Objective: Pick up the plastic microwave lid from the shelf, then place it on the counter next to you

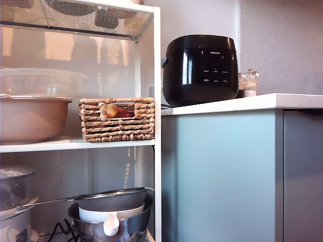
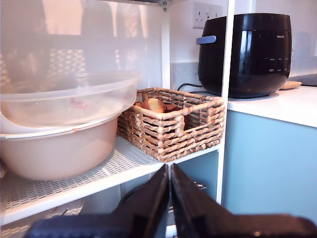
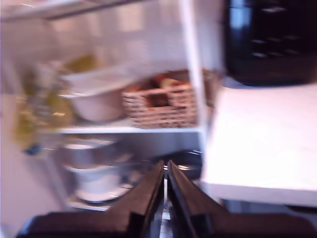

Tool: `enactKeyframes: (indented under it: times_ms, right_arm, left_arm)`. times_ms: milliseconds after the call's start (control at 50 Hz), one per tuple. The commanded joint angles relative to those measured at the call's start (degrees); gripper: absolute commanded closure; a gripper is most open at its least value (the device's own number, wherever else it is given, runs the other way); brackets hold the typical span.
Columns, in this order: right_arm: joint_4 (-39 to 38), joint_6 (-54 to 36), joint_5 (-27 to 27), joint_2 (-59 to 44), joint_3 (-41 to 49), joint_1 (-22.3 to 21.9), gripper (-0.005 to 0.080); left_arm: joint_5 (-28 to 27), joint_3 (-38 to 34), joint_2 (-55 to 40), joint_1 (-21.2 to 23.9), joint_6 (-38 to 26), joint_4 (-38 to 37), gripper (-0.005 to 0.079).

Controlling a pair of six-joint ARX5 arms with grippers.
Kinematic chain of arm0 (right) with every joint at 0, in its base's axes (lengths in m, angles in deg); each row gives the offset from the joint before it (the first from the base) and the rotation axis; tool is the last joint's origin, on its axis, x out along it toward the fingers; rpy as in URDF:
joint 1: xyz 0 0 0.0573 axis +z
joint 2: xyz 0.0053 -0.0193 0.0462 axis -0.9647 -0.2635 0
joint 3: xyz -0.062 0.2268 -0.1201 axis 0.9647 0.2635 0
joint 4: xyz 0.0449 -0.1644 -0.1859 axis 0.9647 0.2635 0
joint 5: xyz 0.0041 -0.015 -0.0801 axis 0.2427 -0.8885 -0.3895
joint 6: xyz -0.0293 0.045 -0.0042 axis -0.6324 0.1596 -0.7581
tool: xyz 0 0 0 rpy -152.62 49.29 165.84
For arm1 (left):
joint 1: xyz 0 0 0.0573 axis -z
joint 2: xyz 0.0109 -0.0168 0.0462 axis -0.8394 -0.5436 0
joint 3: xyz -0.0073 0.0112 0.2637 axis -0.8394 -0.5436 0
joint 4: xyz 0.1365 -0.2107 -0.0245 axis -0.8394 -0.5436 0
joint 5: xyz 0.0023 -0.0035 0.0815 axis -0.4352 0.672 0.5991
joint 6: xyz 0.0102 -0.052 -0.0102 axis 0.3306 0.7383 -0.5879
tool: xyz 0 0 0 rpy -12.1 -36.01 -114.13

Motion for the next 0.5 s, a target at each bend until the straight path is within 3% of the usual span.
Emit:
enactKeyframes:
  times_ms: [0, 300, 480]
  right_arm:
    - [0.5, 1.5, 1.2, 0.3, -0.6, 1.7, 0.0764]
    - [1.4, 2.4, 1.4, -0.1, -0.7, 8.2, 0.0764]
    - [1.4, 2.4, -1.9, -0.3, -0.7, 10.6, 0.0764]
  left_arm:
    - [0.0, 2.3, 0.0, 0.0, 0.1, 0.3, 0.0764]
    - [1.1, 7.9, -8.6, -0.1, -5.1, 0.3, 0.0764]
    - [2.2, 12.4, -17.5, -0.1, -9.6, 1.0, 0.0764]
